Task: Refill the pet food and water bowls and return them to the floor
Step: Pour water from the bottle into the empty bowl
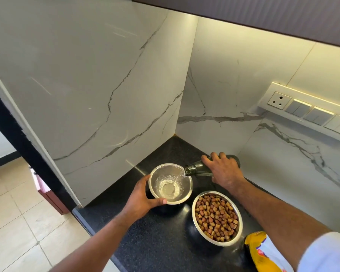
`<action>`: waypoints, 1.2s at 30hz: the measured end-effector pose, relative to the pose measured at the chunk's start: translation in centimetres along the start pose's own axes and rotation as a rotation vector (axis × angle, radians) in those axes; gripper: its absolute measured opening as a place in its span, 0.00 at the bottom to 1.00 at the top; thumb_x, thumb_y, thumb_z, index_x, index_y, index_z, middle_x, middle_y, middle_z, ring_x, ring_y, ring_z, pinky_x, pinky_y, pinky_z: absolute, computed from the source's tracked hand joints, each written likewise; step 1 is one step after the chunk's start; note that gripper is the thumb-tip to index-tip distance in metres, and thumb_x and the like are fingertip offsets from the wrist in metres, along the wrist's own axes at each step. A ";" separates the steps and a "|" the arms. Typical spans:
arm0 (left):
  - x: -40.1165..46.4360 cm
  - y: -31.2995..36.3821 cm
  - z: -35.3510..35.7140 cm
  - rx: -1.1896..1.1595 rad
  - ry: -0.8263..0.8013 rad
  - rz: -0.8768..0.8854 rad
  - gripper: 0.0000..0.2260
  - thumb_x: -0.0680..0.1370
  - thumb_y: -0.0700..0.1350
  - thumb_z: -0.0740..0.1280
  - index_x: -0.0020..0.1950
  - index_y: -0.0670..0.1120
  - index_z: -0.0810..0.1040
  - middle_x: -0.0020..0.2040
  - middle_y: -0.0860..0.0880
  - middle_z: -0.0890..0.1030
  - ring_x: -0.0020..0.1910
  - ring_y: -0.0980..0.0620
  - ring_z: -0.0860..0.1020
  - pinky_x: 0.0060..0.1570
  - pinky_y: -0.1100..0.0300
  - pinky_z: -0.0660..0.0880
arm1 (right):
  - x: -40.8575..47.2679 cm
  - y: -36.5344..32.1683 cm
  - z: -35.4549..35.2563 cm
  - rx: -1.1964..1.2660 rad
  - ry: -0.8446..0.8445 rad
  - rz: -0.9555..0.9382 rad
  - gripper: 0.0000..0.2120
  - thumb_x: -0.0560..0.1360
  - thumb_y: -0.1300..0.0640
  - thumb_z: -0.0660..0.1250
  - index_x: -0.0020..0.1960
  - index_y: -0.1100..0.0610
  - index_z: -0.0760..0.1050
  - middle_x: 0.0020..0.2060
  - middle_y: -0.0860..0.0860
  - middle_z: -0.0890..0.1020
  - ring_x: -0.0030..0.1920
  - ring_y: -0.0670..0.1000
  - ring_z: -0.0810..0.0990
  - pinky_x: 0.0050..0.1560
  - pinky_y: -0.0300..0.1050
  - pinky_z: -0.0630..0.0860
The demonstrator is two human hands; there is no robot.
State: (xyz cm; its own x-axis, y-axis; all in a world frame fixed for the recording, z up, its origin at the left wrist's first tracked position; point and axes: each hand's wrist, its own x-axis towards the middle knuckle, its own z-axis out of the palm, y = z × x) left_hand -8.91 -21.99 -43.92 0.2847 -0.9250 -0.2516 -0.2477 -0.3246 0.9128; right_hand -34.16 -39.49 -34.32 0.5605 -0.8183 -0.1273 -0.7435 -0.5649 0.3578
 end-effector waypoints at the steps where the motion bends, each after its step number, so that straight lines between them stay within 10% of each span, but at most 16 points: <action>1: 0.0 0.0 0.1 -0.002 -0.003 0.000 0.55 0.57 0.62 0.85 0.79 0.57 0.61 0.77 0.52 0.69 0.75 0.51 0.68 0.75 0.46 0.66 | -0.1 0.1 -0.1 -0.001 0.001 0.003 0.44 0.70 0.50 0.78 0.76 0.45 0.53 0.68 0.58 0.72 0.66 0.61 0.73 0.57 0.57 0.78; 36: -1.0 1.4 -0.4 -0.073 -0.045 0.031 0.55 0.58 0.59 0.86 0.79 0.55 0.60 0.78 0.51 0.67 0.76 0.49 0.67 0.77 0.44 0.65 | -1.2 2.3 -3.6 -0.130 0.023 0.050 0.44 0.69 0.50 0.79 0.75 0.48 0.54 0.66 0.58 0.72 0.63 0.61 0.74 0.54 0.57 0.81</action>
State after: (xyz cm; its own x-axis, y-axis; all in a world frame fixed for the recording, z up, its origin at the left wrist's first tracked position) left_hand -9.18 -21.45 -42.26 0.2356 -0.9429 -0.2353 -0.1876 -0.2817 0.9410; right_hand -35.20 -39.39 -30.02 0.5335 -0.8415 -0.0858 -0.7179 -0.5040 0.4802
